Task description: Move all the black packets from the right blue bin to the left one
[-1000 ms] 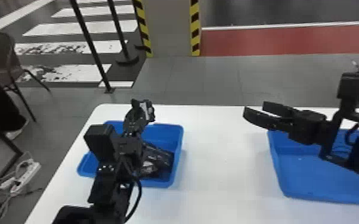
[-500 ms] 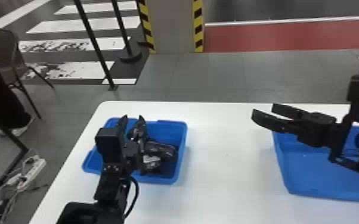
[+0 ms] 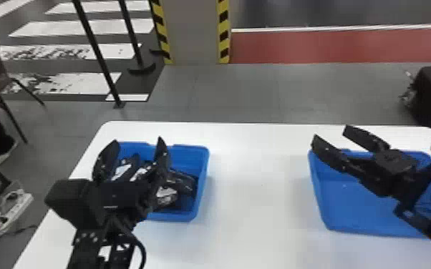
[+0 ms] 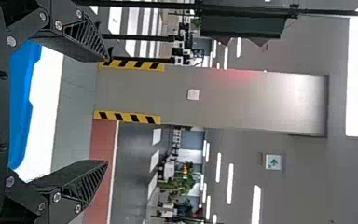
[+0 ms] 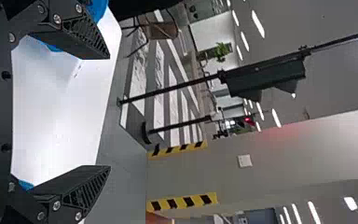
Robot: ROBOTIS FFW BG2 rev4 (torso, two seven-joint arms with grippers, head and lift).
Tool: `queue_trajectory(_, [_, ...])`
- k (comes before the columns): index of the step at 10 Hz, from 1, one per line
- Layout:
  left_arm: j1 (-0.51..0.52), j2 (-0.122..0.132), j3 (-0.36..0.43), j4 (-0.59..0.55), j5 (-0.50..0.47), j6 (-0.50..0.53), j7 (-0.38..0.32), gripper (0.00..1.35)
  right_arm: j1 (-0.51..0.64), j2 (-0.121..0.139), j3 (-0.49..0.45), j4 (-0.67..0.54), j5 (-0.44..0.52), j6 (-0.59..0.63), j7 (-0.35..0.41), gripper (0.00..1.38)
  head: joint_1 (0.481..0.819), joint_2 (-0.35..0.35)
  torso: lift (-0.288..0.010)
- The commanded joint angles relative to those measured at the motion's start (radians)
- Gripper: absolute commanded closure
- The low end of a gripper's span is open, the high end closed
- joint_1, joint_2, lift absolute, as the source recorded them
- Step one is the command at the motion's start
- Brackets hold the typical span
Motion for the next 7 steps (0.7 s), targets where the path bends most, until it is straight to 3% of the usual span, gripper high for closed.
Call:
queue_trajectory(1, [0.099, 0.0, -0.009, -0.124, 0.028, -0.009, 0.0, 0.26, 0.098, 0.009, -0.013, 0.007, 0.004, -0.128, -0.021, 0.2, 0.695, 0.095, -0.11])
queue_trajectory(4, [0.195, 0.026, -0.071, -0.205, 0.067, 0.001, 0.0, 0.26, 0.272, 0.044, -0.018, -0.008, 0.005, -0.31, -0.105, 0.2, 0.695, 0.054, -0.11])
queue_trajectory(5, [0.22, 0.025, -0.068, -0.2, 0.019, -0.009, 0.008, 0.26, 0.316, 0.049, -0.018, -0.04, 0.005, -0.329, -0.122, 0.2, 0.695, 0.031, -0.11])
queue_trajectory(6, [0.237, 0.015, -0.055, -0.146, -0.028, -0.075, 0.034, 0.26, 0.348, 0.057, -0.018, -0.062, 0.016, -0.339, -0.127, 0.2, 0.695, 0.017, -0.11])
queue_trajectory(7, [0.237, 0.002, -0.042, -0.038, -0.051, -0.225, 0.062, 0.26, 0.375, 0.063, -0.016, -0.077, 0.034, -0.341, -0.13, 0.2, 0.695, 0.03, -0.11])
